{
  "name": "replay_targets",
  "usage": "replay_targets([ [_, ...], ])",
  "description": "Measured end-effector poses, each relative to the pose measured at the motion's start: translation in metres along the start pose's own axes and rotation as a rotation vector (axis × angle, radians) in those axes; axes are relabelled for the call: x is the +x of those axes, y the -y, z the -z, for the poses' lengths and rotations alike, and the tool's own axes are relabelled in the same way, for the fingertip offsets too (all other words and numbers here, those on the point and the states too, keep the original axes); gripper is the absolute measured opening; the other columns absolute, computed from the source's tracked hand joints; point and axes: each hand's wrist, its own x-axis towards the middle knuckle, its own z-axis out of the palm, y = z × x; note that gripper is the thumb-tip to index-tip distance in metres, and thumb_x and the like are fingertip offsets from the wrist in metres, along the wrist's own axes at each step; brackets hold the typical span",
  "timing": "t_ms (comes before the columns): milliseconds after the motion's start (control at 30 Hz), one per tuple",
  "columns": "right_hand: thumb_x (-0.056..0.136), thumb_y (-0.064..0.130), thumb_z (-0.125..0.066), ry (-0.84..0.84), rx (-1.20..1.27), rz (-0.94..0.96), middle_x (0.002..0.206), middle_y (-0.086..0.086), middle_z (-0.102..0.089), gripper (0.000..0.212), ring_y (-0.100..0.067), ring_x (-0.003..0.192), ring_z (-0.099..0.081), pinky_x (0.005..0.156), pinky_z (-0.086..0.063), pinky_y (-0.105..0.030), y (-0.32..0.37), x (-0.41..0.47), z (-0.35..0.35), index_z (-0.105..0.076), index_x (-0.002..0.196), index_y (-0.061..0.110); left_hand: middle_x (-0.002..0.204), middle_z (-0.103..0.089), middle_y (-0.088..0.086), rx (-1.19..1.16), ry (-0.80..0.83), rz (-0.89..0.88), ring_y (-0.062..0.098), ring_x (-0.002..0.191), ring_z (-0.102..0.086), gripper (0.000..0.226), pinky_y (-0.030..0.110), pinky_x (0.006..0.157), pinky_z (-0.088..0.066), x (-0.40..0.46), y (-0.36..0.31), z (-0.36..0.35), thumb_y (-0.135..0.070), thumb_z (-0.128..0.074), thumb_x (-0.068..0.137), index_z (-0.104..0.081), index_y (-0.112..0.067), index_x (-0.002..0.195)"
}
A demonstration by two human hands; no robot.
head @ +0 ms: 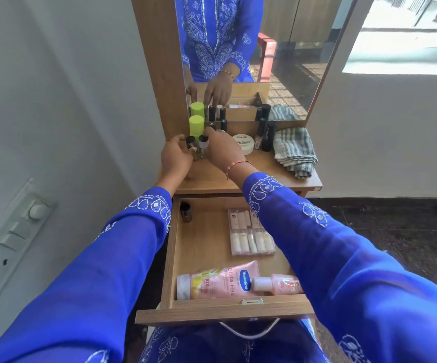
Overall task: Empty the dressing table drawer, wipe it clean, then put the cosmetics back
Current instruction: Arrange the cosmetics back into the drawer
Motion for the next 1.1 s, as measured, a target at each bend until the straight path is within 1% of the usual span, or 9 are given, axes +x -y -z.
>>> replay_targets([
  [233,0.090,0.004,-0.048,-0.065,-0.001,0.063,0.107,-0.018,-0.062,0.024,-0.036,0.098,-0.059,0.077,-0.047,-0.039,0.003,0.000,-0.001,-0.048,0.113,0.003,0.110,-0.064,0.010,0.041,0.006,-0.017,0.021,0.099,-0.058,0.034,0.024,0.075,-0.040,0.003,0.000,-0.003,-0.019,-0.063,0.085,-0.059,-0.008,0.117],
  [500,0.086,0.012,-0.055,-0.111,0.189,0.016,0.101,-0.018,-0.067,0.027,-0.034,0.096,-0.061,0.079,-0.049,-0.039,-0.005,-0.015,-0.004,-0.058,0.112,0.005,0.110,-0.065,0.013,0.053,-0.054,-0.028,0.025,0.101,-0.060,0.029,0.022,0.076,-0.039,-0.002,0.005,-0.003,-0.021,-0.059,0.088,-0.060,-0.004,0.111],
  [600,0.084,0.011,-0.057,-0.141,0.306,-0.022,0.098,-0.017,-0.069,0.027,-0.030,0.093,-0.062,0.080,-0.046,-0.034,-0.011,-0.028,-0.001,-0.064,0.109,0.004,0.105,-0.067,0.009,-0.034,-0.084,-0.025,0.019,0.096,-0.060,0.024,0.012,0.069,-0.033,-0.014,0.010,0.002,-0.019,-0.057,0.089,-0.062,-0.006,0.109],
  [767,0.082,0.016,-0.065,-0.197,0.589,-0.140,0.079,0.005,-0.060,0.020,-0.010,0.072,-0.057,0.065,-0.051,-0.023,-0.012,-0.070,-0.002,-0.065,0.101,0.009,0.105,-0.067,0.004,-0.106,-0.165,-0.125,0.014,0.097,-0.060,0.026,0.007,0.074,-0.038,-0.057,0.021,0.017,-0.020,-0.057,0.089,-0.062,-0.008,0.111],
  [800,0.082,0.015,-0.066,-0.191,0.630,-0.151,0.076,0.007,-0.059,0.018,-0.009,0.068,-0.057,0.063,-0.051,-0.021,-0.012,-0.079,-0.004,-0.065,0.099,0.011,0.104,-0.067,0.004,-0.138,-0.165,-0.139,0.015,0.096,-0.060,0.026,0.010,0.080,-0.042,-0.067,0.028,0.020,-0.021,-0.056,0.089,-0.062,-0.008,0.110],
  [900,0.082,0.011,-0.067,-0.160,0.777,-0.175,0.071,0.005,-0.061,0.015,-0.007,0.060,-0.057,0.054,-0.054,-0.017,-0.012,-0.106,-0.015,-0.065,0.096,0.008,0.096,-0.067,0.005,-0.256,-0.173,-0.099,0.023,0.091,-0.064,0.029,0.040,0.089,-0.052,-0.095,0.053,0.021,-0.031,-0.056,0.084,-0.063,-0.012,0.104],
  [1000,0.081,0.007,-0.068,-0.127,0.871,-0.237,0.070,0.001,-0.061,0.014,-0.006,0.057,-0.057,0.048,-0.051,-0.012,-0.015,-0.124,-0.035,-0.065,0.094,0.004,0.092,-0.066,0.002,-0.323,-0.228,-0.008,0.021,0.087,-0.064,0.025,0.048,0.087,-0.052,-0.118,0.070,0.019,-0.032,-0.056,0.083,-0.061,-0.018,0.103],
  [1067,0.080,0.007,-0.069,-0.114,0.835,-0.281,0.073,-0.002,-0.062,0.014,-0.011,0.061,-0.058,0.052,-0.054,-0.017,-0.017,-0.130,-0.050,-0.066,0.093,0.006,0.094,-0.065,0.003,-0.331,-0.266,0.025,0.020,0.088,-0.063,0.023,0.039,0.088,-0.053,-0.129,0.076,0.016,-0.028,-0.056,0.086,-0.061,-0.016,0.105],
  [1100,0.079,0.008,-0.069,-0.102,0.792,-0.291,0.075,-0.003,-0.062,0.014,-0.013,0.065,-0.058,0.057,-0.056,-0.023,-0.018,-0.131,-0.056,-0.067,0.094,0.007,0.096,-0.065,0.005,-0.327,-0.278,0.032,0.019,0.088,-0.061,0.024,0.025,0.086,-0.052,-0.134,0.079,0.014,-0.023,-0.057,0.088,-0.060,-0.010,0.108],
])
